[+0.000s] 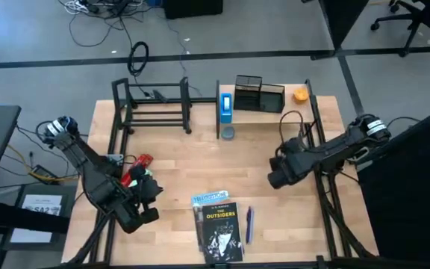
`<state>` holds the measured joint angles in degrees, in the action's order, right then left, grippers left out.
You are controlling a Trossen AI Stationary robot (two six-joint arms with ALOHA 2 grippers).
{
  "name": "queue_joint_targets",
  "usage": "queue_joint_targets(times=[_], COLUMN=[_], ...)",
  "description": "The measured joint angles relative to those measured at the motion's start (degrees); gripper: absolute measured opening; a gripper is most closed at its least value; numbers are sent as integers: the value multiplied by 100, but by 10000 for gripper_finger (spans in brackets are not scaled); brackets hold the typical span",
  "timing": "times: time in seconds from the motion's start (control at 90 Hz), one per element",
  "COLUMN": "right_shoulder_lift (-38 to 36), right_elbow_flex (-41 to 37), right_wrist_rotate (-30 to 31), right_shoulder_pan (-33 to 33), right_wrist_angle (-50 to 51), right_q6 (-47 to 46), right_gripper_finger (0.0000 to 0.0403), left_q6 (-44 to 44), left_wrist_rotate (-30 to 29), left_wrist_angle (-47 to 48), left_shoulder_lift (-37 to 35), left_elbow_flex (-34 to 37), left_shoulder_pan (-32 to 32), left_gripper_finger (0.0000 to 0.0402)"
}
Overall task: Stock shelves
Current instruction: Put the white vase plant under the shelf
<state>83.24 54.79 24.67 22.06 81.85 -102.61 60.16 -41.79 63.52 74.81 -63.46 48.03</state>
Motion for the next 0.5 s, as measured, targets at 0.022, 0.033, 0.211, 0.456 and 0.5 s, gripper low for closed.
queue_joint_targets(times=[0.022,0.033,0.211,0.456,0.5], right_shoulder_lift=[0,0,2,2,3], right_elbow_flex=[-74,-116,-1117,-1884,-1909], right_wrist_rotate=[-68,-100,-626,-695,-600], right_shoulder_pan=[32,48,-208,-1195,-1377], right_wrist_angle=[-123,-170,-946,-2067,-2095], right_q6=[5,1,-381,384,514], right_gripper_finger=[310,308,247,98,73], left_q6=[-2,-2,-11,-11,-11], left_wrist_rotate=[-57,-79,-185,-72,-72], left_wrist_angle=[0,1,1,3,5], left_shoulder_lift=[0,0,-1,0,0], left_elbow_flex=[2,1,1,2,0], left_shoulder_pan=[0,0,-1,2,2], left_gripper_finger=[0,0,0,0,0])
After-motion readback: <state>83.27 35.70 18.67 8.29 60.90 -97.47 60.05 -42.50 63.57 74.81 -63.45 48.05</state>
